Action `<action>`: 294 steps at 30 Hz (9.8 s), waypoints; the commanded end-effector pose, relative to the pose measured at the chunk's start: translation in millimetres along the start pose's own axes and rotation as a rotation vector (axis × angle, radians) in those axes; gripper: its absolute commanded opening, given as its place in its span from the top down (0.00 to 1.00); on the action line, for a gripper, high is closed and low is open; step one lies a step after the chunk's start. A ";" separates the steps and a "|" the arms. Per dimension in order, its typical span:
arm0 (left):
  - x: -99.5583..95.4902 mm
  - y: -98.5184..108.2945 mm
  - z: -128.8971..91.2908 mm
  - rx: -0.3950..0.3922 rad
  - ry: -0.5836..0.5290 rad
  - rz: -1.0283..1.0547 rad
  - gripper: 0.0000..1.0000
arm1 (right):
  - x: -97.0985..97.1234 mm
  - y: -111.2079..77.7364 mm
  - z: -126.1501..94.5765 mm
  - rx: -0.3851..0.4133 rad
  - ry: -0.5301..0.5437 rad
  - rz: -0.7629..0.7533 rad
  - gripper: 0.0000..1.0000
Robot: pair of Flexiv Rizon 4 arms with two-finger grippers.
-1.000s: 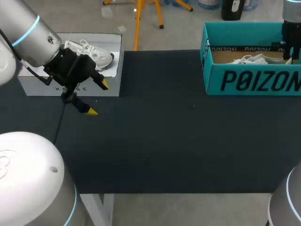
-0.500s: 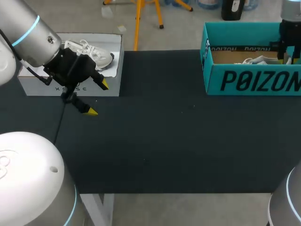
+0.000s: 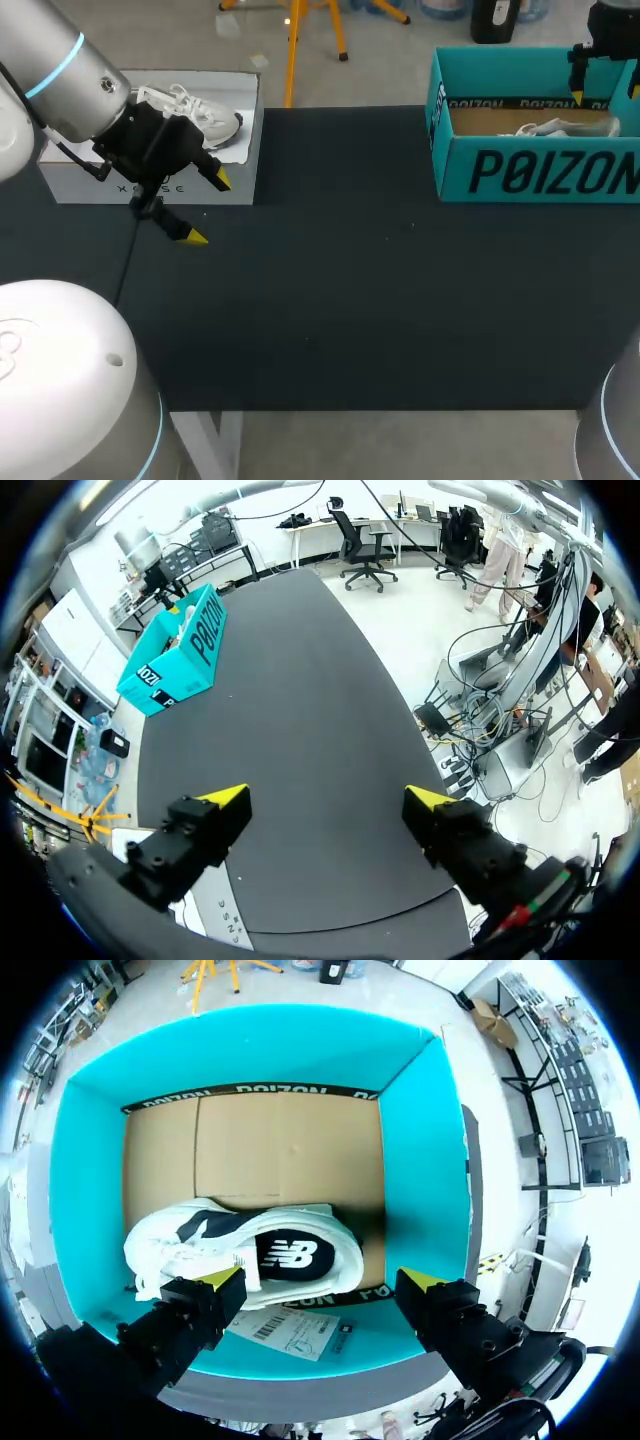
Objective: Take the shoe out of the shoebox, open the shoe tongue, remove and reinsert the insole, then place the shoe into the shoebox
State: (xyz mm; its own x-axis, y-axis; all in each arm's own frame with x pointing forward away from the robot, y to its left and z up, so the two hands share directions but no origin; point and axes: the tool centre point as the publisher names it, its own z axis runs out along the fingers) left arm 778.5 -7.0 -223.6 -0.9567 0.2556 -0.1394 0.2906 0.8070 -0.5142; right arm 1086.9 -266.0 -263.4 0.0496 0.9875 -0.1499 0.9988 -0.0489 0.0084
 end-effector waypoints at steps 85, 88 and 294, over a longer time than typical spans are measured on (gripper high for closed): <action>-181.9 322.8 -109.6 -0.458 0.402 0.932 0.00 | 61.2 -124.4 -47.4 -0.121 -0.003 -0.067 0.00; -200.7 340.0 -113.2 -0.495 0.422 0.955 0.00 | 61.2 -124.4 -47.4 -0.121 -0.003 -0.067 0.00; -42.1 -28.3 155.4 -0.656 0.491 1.446 1.00 | 61.2 -124.4 -47.4 -0.121 -0.003 -0.067 0.00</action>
State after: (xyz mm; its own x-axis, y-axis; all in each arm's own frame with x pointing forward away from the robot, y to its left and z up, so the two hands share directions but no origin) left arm 809.6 -125.8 -333.0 0.1566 0.9724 0.1732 0.9537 -0.1945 0.2296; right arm 966.6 -192.8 -226.6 -0.0182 0.9876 -0.1560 0.9927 0.0365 0.1153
